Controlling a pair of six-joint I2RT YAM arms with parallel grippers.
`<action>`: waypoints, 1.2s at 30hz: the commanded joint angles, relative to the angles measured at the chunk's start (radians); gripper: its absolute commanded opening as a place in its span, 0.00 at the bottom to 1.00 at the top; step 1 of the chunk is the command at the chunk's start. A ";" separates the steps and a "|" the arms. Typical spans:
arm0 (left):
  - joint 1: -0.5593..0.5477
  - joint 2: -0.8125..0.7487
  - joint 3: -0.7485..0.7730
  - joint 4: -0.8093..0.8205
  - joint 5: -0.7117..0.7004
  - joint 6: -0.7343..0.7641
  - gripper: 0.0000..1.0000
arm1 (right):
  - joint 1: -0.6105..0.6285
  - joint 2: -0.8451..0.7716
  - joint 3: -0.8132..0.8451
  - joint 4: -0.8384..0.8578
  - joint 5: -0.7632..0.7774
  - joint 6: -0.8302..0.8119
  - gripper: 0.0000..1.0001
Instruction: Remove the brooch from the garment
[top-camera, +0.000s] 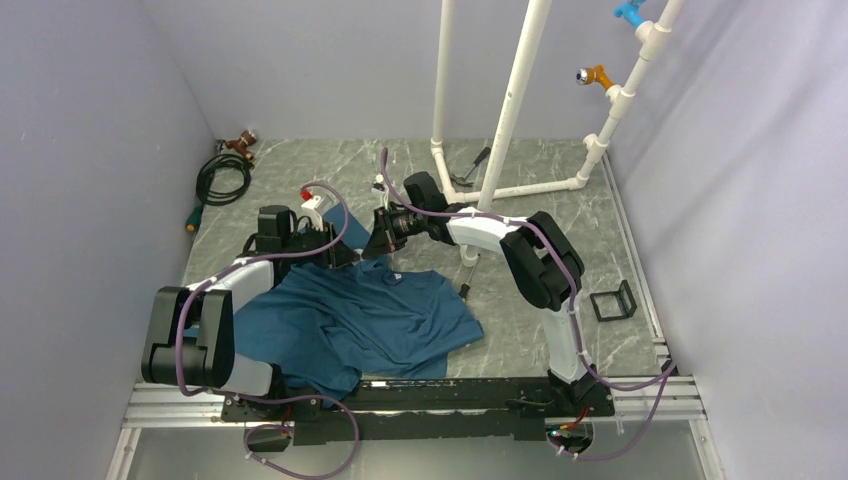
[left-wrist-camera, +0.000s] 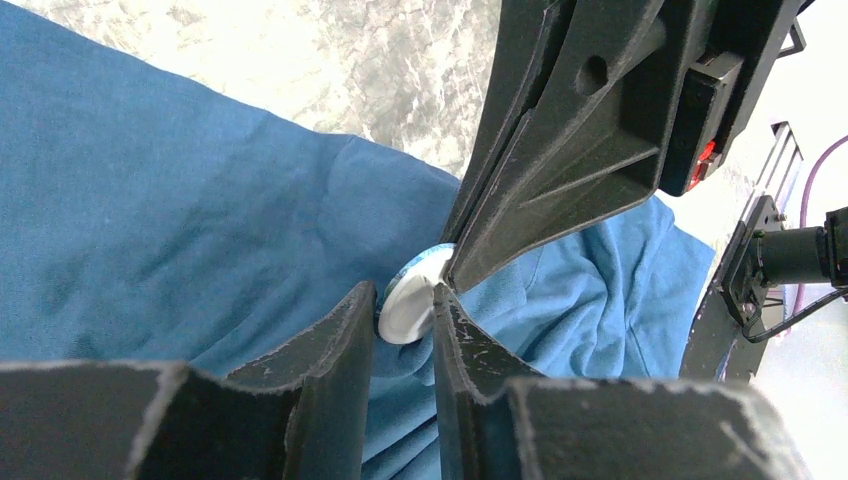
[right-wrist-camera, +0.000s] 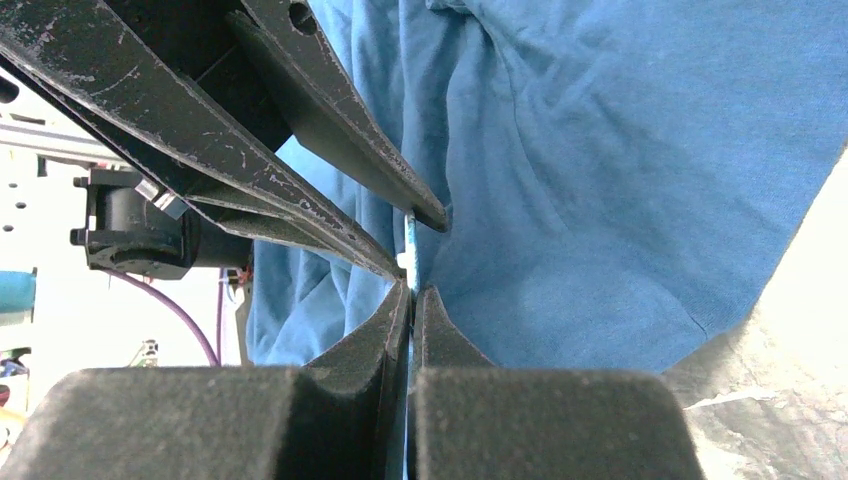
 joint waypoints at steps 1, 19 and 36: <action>0.003 0.010 0.028 -0.023 -0.049 0.027 0.25 | 0.002 -0.076 0.003 0.053 -0.028 0.003 0.00; 0.063 -0.088 -0.066 0.124 0.067 -0.109 0.46 | 0.002 -0.081 0.001 0.027 0.003 -0.033 0.00; 0.053 -0.085 -0.030 0.081 0.146 0.004 0.43 | -0.004 -0.088 -0.023 0.078 -0.059 -0.037 0.00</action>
